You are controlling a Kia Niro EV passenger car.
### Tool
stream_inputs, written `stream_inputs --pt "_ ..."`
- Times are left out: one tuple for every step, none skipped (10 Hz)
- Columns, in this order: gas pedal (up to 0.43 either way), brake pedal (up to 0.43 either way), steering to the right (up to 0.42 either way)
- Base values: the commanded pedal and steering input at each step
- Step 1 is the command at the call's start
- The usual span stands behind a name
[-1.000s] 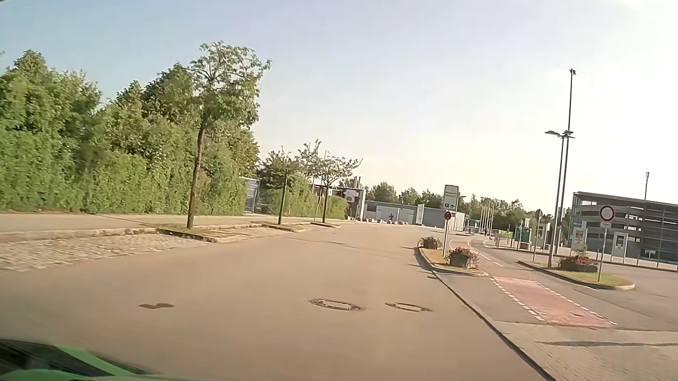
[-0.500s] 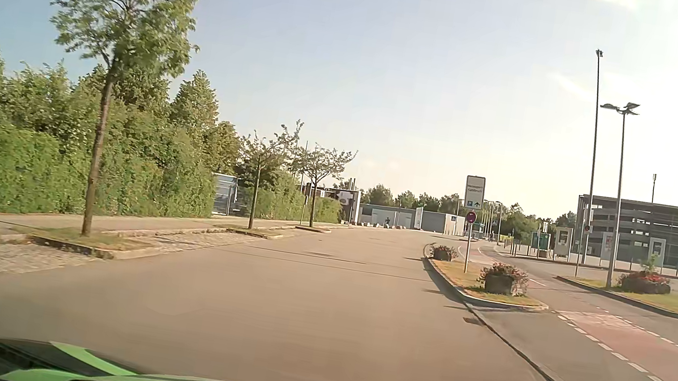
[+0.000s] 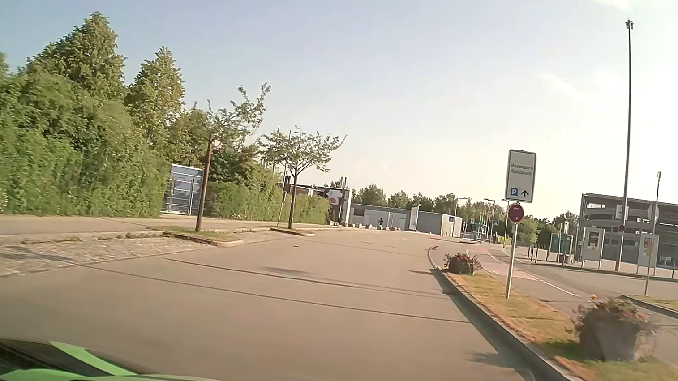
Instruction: Follow the waypoints while adhering to traffic rules and regulations
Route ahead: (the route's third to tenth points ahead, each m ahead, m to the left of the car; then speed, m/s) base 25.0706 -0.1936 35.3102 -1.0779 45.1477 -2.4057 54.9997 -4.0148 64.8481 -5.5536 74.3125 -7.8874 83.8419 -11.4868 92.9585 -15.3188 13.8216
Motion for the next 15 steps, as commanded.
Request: stream_inputs --pt "0.098 0.0 0.01" --pt "0.039 0.0 0.01" --pt "0.0 0.0 0.01" --pt "0.0 0.0 0.01" --pt "0.0 0.0 0.01" --pt "0.0 0.0 0.011" --pt "0.0 0.0 0.01" --pt "0.0 0.0 0.011" --pt "0.0 0.0 0.013" --pt "0.0 0.0 0.013" --pt "0.039 0.0 0.014" --pt "0.067 0.0 0.015" --pt "0.067 0.0 0.015" --pt "0.067 0.0 0.016" --pt "0.067 0.0 0.017"
